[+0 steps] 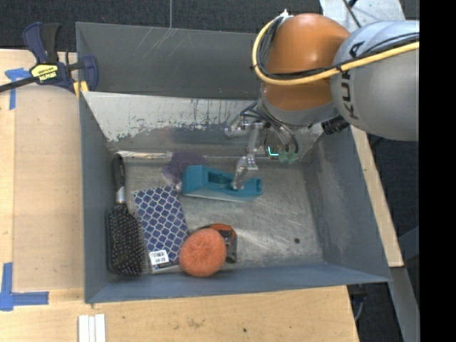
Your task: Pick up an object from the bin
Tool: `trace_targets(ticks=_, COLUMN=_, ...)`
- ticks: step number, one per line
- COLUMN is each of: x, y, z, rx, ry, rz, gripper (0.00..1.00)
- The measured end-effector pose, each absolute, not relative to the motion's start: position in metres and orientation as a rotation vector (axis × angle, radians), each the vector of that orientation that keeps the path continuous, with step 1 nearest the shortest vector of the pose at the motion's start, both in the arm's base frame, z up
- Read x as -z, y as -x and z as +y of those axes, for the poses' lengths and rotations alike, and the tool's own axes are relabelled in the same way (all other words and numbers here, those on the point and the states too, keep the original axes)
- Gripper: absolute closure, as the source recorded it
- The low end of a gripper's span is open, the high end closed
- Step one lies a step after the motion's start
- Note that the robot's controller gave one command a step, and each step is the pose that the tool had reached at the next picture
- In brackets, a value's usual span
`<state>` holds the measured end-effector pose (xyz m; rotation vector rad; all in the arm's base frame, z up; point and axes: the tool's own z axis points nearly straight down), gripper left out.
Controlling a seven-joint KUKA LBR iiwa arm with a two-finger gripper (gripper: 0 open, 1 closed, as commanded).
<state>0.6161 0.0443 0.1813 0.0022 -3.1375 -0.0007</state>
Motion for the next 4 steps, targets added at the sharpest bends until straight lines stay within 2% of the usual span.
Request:
trace_targets(ticks=1, x=-0.186, y=-0.618, z=0.044, rx=0.001, ry=-0.001, rz=-3.145, gripper=0.00)
trace_targets(ticks=2, x=-0.097, y=-0.632, z=0.052, rx=-0.018, ry=-0.292, rz=-3.138, gripper=1.00)
trace_targets(ticks=4, x=-0.099, y=-0.630, z=0.052, rx=-0.013, ry=-0.287, rz=-3.149, gripper=1.00)
